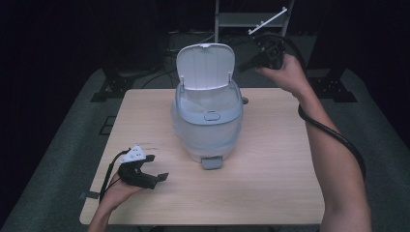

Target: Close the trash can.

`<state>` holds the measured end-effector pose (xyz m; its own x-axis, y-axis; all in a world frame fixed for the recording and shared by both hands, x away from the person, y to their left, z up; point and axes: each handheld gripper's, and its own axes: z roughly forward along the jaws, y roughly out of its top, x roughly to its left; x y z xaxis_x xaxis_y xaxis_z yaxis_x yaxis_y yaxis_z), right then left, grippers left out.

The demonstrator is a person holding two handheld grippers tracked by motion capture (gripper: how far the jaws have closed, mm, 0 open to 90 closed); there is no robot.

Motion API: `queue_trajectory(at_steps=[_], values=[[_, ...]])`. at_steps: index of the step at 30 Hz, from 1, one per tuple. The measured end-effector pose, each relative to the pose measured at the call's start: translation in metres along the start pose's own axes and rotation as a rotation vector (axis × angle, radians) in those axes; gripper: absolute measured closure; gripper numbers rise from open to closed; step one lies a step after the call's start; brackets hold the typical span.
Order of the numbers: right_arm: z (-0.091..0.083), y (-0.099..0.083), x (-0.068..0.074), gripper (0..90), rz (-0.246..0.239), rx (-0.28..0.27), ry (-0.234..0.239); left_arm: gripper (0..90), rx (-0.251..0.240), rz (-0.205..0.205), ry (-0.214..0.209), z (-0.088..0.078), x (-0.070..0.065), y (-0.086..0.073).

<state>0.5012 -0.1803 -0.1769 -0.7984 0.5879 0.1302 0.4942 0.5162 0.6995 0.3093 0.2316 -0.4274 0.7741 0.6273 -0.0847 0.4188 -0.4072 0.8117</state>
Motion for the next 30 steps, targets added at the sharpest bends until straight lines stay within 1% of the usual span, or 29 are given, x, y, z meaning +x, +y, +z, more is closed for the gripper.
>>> queue_trajectory(at_steps=[2,7,13,16,20,23,28,30], values=[[-0.001,0.001,-0.007,89.5,0.012,-0.014,-0.006,8.8,0.000,0.001,0.001,0.000,0.000,0.000],[0.000,0.006,-0.017,89.5,0.035,-0.025,-0.025,8.7,0.006,0.002,0.003,0.000,0.000,0.000],[0.008,0.012,-0.033,89.4,0.070,-0.049,-0.022,8.7,-0.003,0.001,0.006,-0.001,0.000,0.001],[0.012,0.016,-0.036,89.4,0.076,-0.054,-0.028,8.7,0.001,-0.002,0.007,-0.001,0.001,0.000],[0.012,0.022,-0.036,89.4,0.077,-0.067,-0.025,8.8,-0.001,-0.006,0.008,-0.001,0.001,-0.001],[0.011,0.026,-0.035,89.2,0.080,-0.092,-0.002,8.7,-0.003,-0.003,0.007,-0.002,0.002,0.000],[0.009,0.033,-0.027,89.3,0.057,-0.095,0.011,8.7,-0.002,0.000,0.009,-0.003,0.001,0.000],[0.008,0.034,-0.024,89.5,0.045,-0.102,0.005,8.7,-0.002,0.001,0.008,-0.003,0.001,0.000]])
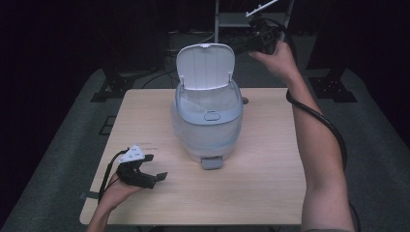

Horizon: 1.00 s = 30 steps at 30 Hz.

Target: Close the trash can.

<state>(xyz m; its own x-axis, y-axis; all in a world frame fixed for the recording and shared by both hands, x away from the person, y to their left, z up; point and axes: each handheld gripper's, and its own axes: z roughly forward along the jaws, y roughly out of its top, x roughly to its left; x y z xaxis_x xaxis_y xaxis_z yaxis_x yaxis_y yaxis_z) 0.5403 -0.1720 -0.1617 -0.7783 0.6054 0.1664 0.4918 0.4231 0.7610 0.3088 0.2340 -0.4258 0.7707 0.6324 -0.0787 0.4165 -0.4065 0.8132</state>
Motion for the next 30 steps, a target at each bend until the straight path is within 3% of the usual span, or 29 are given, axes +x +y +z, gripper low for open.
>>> queue_trajectory(at_steps=[12,18,30], values=[[-0.005,-0.006,0.008,89.5,-0.037,0.013,0.081,8.8,0.003,0.002,-0.001,0.001,-0.001,0.000],[0.000,-0.013,0.024,89.5,-0.082,0.058,0.129,8.7,0.008,0.007,-0.001,0.001,-0.003,0.001],[0.003,-0.027,0.051,89.5,-0.148,0.074,0.178,8.8,0.016,0.012,0.002,0.001,-0.005,0.000]])
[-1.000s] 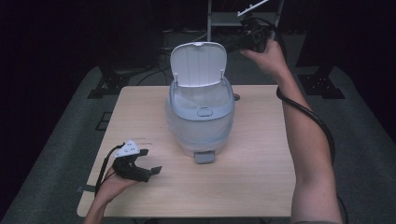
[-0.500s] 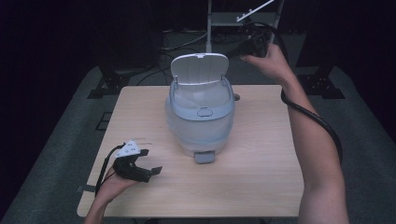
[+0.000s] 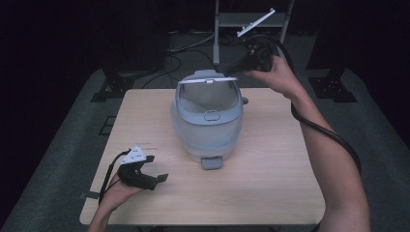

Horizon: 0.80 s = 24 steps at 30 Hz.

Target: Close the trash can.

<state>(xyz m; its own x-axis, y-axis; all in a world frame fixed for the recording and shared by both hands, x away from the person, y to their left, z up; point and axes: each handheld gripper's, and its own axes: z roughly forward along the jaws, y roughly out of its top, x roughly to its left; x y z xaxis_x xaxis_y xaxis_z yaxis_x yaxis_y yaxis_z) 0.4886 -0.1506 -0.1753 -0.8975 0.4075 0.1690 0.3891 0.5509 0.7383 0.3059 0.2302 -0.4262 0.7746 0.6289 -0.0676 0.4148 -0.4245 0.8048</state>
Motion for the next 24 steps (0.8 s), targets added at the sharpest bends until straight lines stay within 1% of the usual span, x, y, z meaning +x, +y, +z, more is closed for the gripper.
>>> queue_trajectory(at_steps=[3,13,17,24], values=[[0.004,-0.002,0.006,89.5,-0.018,0.006,0.008,8.7,0.002,0.002,-0.002,0.001,-0.001,0.000],[0.020,-0.010,0.022,89.4,-0.052,0.035,0.041,8.7,0.010,0.004,-0.006,0.003,-0.003,0.000],[0.026,-0.013,0.024,89.4,-0.060,0.035,0.051,8.7,0.020,0.007,-0.006,0.003,-0.004,-0.001],[0.039,-0.023,0.028,89.5,-0.063,0.083,0.050,8.7,0.016,0.008,-0.002,0.002,-0.004,-0.001]])
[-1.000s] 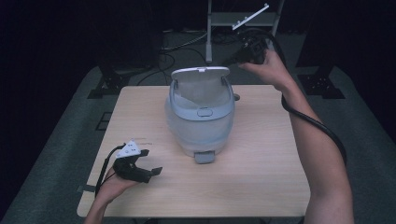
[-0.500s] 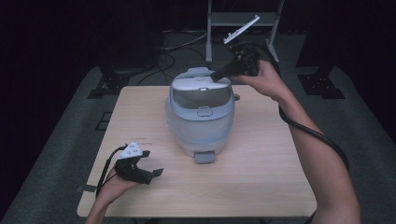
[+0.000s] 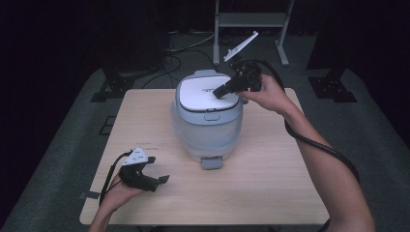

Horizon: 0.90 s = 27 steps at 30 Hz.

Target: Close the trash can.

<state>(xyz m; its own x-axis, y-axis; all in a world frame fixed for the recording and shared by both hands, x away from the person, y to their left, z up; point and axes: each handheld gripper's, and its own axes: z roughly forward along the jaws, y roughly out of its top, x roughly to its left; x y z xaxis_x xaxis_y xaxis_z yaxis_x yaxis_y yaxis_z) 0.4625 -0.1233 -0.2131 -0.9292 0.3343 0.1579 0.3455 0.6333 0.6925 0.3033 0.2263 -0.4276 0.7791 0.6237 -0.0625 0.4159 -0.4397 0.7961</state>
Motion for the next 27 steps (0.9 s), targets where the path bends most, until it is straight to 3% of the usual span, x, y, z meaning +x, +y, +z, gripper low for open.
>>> queue_trajectory(at_steps=[2,6,11,12,13,14,19,27], values=[[0.004,-0.004,0.002,89.6,-0.004,-0.007,0.007,8.7,0.002,0.001,-0.001,0.001,0.000,0.000],[0.005,-0.008,0.010,89.9,-0.030,-0.033,-0.050,8.7,0.006,0.007,-0.004,0.002,-0.002,0.001],[0.006,-0.017,0.008,89.9,-0.009,-0.063,-0.032,8.7,0.005,0.010,-0.001,0.002,-0.003,0.000],[0.005,-0.018,0.010,89.7,-0.017,-0.073,-0.051,8.7,0.007,0.010,-0.001,0.001,-0.003,-0.001],[0.004,-0.019,0.012,86.4,-0.040,-0.077,-0.100,8.7,0.007,0.007,-0.001,0.001,-0.002,-0.001],[0.002,-0.021,0.013,72.4,-0.052,-0.088,-0.156,8.7,0.004,0.004,0.001,0.001,-0.002,-0.001],[-0.011,-0.039,0.011,67.7,-0.007,-0.139,-0.147,8.7,0.000,0.004,0.002,0.001,-0.001,-0.001],[-0.036,-0.072,0.015,58.9,0.038,-0.192,-0.184,8.7,0.003,0.010,0.000,0.001,-0.004,0.000]])
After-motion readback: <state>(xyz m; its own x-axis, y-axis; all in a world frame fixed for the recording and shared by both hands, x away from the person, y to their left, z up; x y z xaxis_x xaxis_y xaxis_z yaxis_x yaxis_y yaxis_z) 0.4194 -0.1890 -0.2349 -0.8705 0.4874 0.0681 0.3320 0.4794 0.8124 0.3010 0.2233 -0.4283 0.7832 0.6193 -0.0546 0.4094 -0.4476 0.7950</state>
